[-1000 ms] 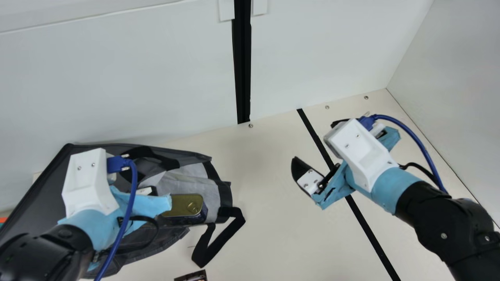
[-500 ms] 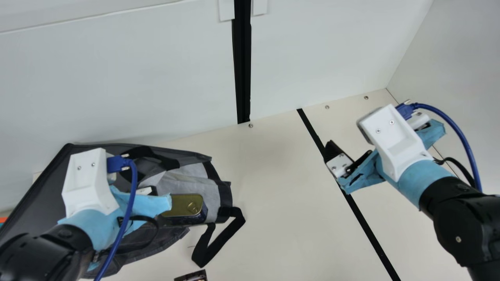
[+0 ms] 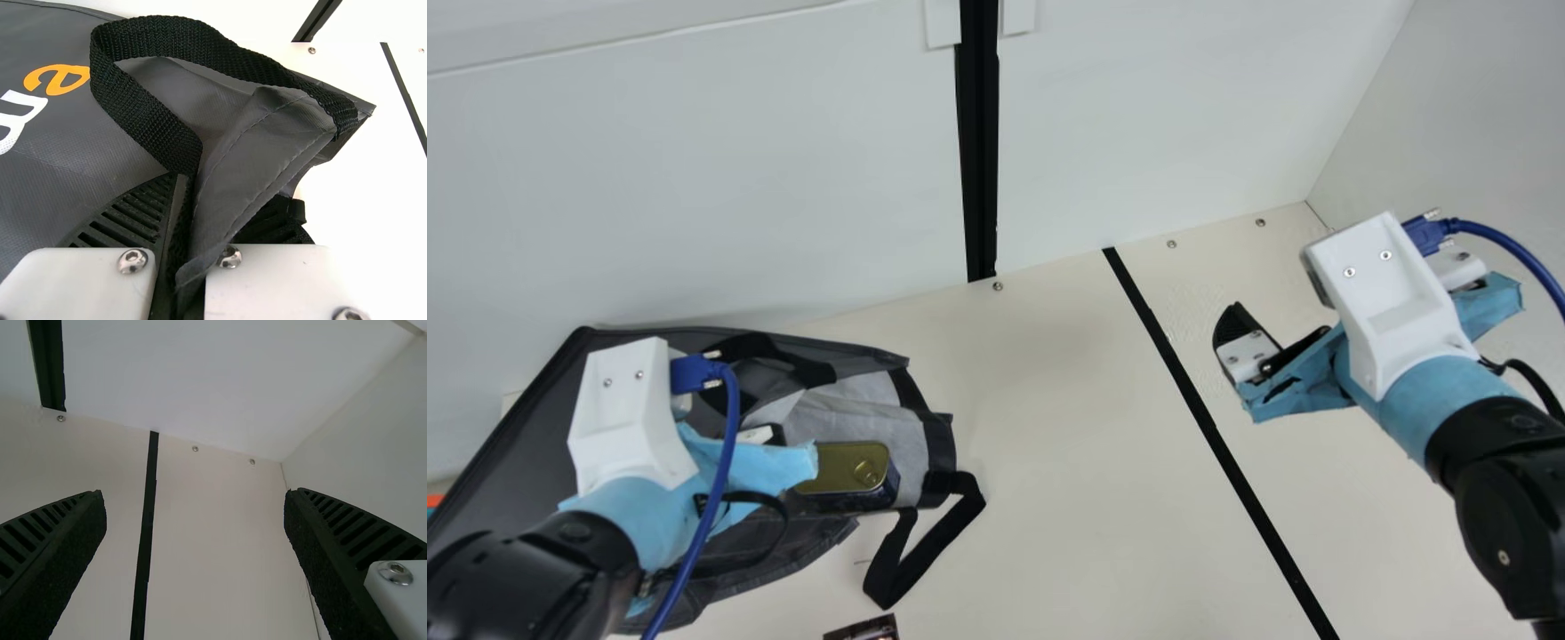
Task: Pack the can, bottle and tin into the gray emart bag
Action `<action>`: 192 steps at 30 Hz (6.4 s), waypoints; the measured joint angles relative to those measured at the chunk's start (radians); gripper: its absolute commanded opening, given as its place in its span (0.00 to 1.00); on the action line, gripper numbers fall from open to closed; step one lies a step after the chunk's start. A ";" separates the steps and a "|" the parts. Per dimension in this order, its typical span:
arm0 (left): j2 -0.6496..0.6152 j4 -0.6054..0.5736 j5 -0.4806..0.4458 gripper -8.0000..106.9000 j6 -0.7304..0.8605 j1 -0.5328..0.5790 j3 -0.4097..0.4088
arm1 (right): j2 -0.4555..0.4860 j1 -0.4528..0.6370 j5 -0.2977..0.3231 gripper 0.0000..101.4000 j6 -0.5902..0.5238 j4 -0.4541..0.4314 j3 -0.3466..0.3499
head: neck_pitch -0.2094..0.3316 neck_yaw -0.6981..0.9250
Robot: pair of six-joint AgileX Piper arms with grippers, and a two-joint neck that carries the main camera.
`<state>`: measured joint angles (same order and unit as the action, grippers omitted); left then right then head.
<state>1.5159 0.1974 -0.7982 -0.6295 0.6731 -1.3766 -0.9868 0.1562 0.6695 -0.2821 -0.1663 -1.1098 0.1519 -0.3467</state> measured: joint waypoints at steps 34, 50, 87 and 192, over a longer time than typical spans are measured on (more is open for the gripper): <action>0.000 0.000 0.000 0.16 0.000 0.000 0.000 | 0.025 -0.134 0.354 0.90 0.251 -0.184 -0.249 | 0.000 0.000; 0.000 0.000 0.000 0.16 0.000 0.000 0.000 | 0.007 -0.178 0.502 0.90 0.290 -0.235 -0.362 | 0.000 0.000; 0.000 0.000 0.000 0.16 0.000 0.000 0.000 | -0.022 -0.094 0.550 0.90 0.201 -0.089 -0.413 | 0.000 -0.002; 0.000 0.000 0.000 0.16 0.000 0.000 0.000 | -0.383 -0.010 0.188 0.90 -0.455 0.770 -0.026 | 0.000 0.000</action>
<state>1.5159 0.1974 -0.7982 -0.6295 0.6731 -1.3766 -1.3696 0.1465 0.8578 -0.7371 0.6032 -1.1359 0.1519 -0.3467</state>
